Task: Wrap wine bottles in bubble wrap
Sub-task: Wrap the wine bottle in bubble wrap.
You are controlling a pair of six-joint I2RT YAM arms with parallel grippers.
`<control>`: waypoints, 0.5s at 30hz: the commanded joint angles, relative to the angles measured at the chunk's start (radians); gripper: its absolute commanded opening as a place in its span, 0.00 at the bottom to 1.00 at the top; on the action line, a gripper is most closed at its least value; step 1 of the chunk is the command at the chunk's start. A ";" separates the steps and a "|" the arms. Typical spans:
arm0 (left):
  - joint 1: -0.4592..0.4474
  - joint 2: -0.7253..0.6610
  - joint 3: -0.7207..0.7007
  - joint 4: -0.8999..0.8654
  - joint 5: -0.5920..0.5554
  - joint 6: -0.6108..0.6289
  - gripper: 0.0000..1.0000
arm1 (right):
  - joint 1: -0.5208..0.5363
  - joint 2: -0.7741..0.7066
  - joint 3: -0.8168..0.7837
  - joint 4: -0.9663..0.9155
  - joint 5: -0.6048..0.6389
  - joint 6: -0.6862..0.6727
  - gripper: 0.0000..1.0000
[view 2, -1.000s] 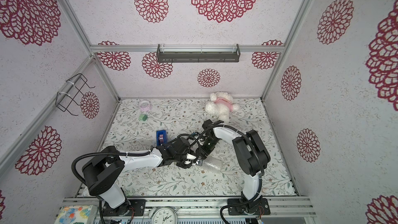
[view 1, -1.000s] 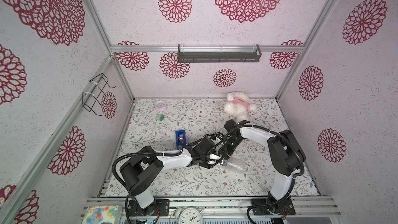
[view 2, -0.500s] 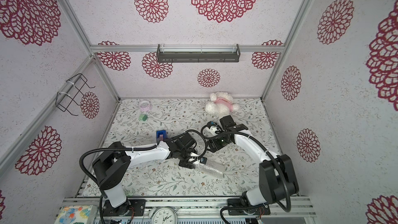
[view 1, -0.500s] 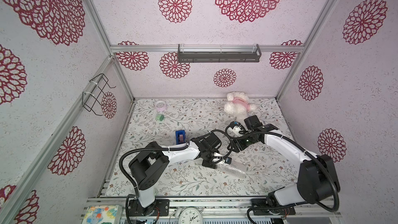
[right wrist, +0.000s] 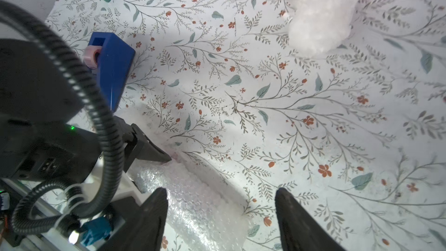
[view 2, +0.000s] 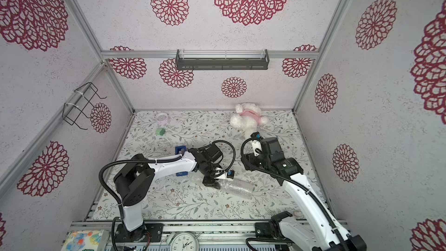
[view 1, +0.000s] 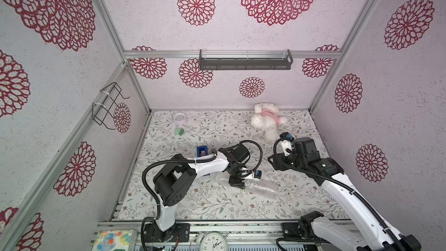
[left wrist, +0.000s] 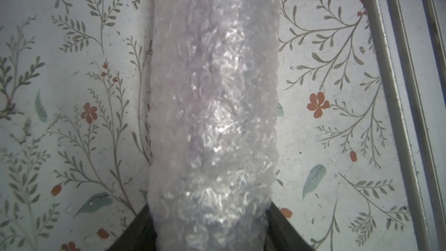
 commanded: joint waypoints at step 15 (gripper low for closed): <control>0.019 -0.099 -0.103 0.084 -0.031 -0.057 0.97 | 0.002 0.257 -0.208 0.285 -0.285 0.111 0.75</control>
